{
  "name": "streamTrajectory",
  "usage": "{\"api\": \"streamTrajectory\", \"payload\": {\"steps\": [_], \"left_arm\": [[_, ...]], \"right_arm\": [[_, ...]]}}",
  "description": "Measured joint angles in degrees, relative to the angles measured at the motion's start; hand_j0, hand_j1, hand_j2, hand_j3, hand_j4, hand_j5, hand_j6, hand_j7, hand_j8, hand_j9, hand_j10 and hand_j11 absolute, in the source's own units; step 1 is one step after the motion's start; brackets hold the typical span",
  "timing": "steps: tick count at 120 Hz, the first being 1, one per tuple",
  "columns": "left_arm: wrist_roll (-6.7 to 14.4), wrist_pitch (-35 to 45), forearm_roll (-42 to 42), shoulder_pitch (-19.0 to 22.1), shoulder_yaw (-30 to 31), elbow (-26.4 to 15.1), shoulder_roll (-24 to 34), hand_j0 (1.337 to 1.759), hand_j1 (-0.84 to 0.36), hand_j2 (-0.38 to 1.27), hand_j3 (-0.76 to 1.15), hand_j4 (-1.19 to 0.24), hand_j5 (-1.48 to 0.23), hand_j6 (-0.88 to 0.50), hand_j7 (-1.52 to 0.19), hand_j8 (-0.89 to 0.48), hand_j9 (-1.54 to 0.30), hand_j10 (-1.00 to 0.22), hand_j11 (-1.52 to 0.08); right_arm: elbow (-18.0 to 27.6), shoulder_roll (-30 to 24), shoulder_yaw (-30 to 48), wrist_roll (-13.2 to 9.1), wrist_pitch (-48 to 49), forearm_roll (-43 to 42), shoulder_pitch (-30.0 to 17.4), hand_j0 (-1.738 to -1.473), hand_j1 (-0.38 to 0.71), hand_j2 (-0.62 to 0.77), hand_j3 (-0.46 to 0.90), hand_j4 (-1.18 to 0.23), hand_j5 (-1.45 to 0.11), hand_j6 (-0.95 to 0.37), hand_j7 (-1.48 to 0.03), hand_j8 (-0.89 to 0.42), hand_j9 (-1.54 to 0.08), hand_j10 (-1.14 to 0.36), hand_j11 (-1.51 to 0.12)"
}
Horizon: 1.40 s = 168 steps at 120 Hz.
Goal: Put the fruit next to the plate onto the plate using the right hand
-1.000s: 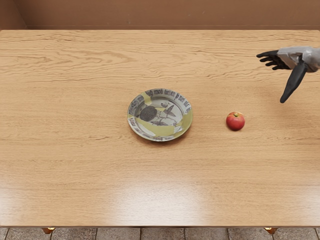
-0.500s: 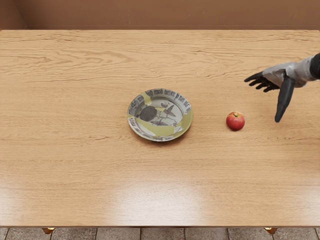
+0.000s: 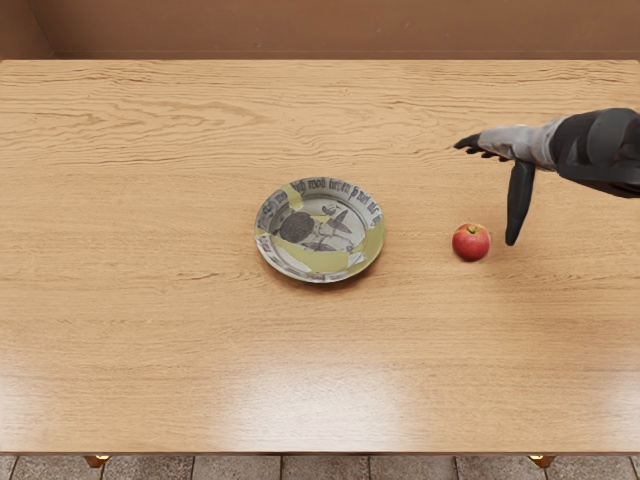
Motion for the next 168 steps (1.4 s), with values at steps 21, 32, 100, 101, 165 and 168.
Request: {"api": "streamTrajectory", "payload": {"steps": [21,32,100,101,165,168], "left_arm": [[0.00,0.00,0.00,0.04,0.00,0.00,0.00,1.658,0.35,0.00,0.00,0.00,0.00,0.00,0.00,0.00,0.00,0.00,0.00],[0.00,0.00,0.00,0.01,0.00,0.00,0.00,1.658,0.35,0.00,0.00,0.00,0.00,0.00,0.00,0.00,0.00,0.00,0.00],[0.00,0.00,0.00,0.04,0.00,0.00,0.00,1.658,0.35,0.00,0.00,0.00,0.00,0.00,0.00,0.00,0.00,0.00,0.00],[0.00,0.00,0.00,0.02,0.00,0.00,0.00,1.658,0.35,0.00,0.00,0.00,0.00,0.00,0.00,0.00,0.00,0.00,0.00],[0.00,0.00,0.00,0.00,0.00,0.00,0.00,1.658,0.35,0.00,0.00,0.00,0.00,0.00,0.00,0.00,0.00,0.00,0.00],[0.00,0.00,0.00,0.00,0.00,0.00,0.00,1.658,0.35,0.00,0.00,0.00,0.00,0.00,0.00,0.00,0.00,0.00,0.00]], "right_arm": [[5.64,-2.68,-0.69,-0.17,-2.40,-2.33,-1.85,-1.658,-0.33,0.00,0.00,-0.02,-0.03,-0.03,-0.03,-0.02,-0.03,-0.02,-0.03],[6.66,-4.58,-0.54,-0.19,-1.17,-2.59,-3.51,-1.658,-0.33,0.00,0.00,-0.02,-0.03,-0.03,-0.03,-0.03,-0.03,-0.02,-0.03],[4.76,2.76,-0.08,-0.21,-13.68,-12.03,-10.22,-1.658,-0.16,-0.03,0.00,-0.16,-0.20,-0.16,-0.20,-0.16,-0.20,-0.16,-0.20],[4.74,2.84,-0.22,-0.21,-13.99,-12.15,-10.29,-1.658,-0.16,-0.03,0.00,-0.16,-0.21,-0.16,-0.21,-0.16,-0.21,-0.16,-0.21],[0.76,8.11,-5.76,-0.21,-22.09,-18.74,-12.55,-1.658,-0.07,-0.04,0.00,-0.24,-0.31,-0.24,-0.31,-0.24,-0.31,-0.24,-0.31],[0.72,8.20,-5.86,-0.21,-22.14,-19.16,-12.59,-1.658,-0.07,-0.04,0.00,-0.24,-0.31,-0.24,-0.31,-0.24,-0.31,-0.24,-0.31]]}}
